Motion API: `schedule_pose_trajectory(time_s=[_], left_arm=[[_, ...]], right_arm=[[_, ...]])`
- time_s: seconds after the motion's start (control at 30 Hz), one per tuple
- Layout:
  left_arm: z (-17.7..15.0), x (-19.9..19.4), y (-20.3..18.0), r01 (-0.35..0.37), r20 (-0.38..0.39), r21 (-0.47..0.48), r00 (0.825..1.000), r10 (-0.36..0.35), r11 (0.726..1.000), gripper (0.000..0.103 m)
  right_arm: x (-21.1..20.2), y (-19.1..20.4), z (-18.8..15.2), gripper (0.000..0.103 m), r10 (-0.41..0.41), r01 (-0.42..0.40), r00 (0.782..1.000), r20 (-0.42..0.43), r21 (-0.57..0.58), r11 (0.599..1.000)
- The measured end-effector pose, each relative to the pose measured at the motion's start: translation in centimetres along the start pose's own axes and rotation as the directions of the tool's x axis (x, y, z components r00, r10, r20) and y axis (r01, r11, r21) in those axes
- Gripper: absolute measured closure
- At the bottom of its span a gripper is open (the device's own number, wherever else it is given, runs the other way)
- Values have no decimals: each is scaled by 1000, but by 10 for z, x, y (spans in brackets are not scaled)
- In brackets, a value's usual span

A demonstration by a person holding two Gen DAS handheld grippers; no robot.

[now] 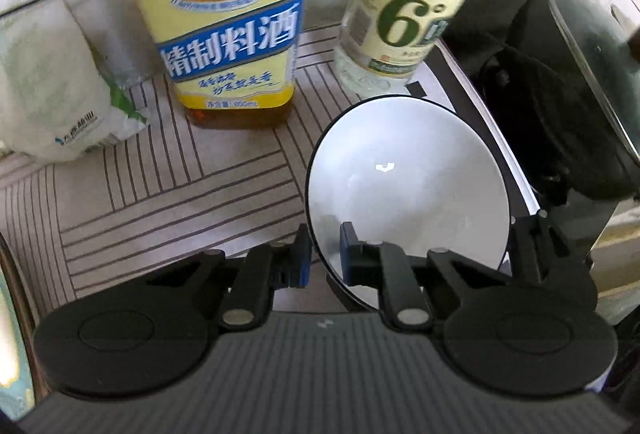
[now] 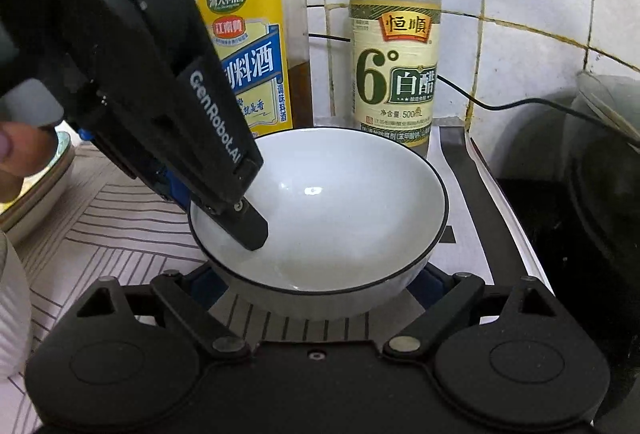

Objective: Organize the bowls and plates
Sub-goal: 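Carry the held bowl over the placed bowl and lower it inside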

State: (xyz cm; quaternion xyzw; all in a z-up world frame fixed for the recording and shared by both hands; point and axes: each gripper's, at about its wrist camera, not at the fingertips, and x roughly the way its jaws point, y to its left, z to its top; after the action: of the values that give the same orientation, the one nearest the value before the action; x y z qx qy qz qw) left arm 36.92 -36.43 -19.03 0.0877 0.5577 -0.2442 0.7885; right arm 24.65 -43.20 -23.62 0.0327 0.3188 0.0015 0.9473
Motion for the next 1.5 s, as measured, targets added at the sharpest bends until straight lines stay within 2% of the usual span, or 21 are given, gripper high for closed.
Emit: schedule_pose_trajectory(time_s=[0.2, 0.4, 0.5, 0.73, 0.97, 1.23, 1.5], left_arm=[[-7, -18, -13, -13, 10, 43, 1000, 13, 999, 90], [-23, -64, -14, 2, 32, 58, 999, -4, 998, 90], [-35, -89, -12, 7, 47, 61, 999, -10, 998, 90], [-71, -145, 3, 15, 87, 23, 996, -17, 1000, 89], [-103, -189, 31, 3, 117, -30, 993, 1, 1000, 89], [-136, -209, 64, -37, 124, -114, 991, 51, 993, 89], [-159, -185, 95, -71, 41, -217, 996, 82, 974, 88]], right_arm=[[-20, 5, 1, 8, -2, 2, 1000, 24, 14, 1000], [-61, 17, 11, 8, 25, -26, 998, 50, 26, 999], [-84, 25, 16, 8, 45, -44, 997, 70, -6, 999], [-131, 48, 21, 8, 124, -114, 986, 111, -91, 989], [-166, 73, 29, 7, 253, -238, 964, 82, -161, 958], [-163, 108, 27, 7, 373, -357, 928, 8, -273, 893], [-128, 129, 18, 7, 437, -439, 897, -72, -273, 856]])
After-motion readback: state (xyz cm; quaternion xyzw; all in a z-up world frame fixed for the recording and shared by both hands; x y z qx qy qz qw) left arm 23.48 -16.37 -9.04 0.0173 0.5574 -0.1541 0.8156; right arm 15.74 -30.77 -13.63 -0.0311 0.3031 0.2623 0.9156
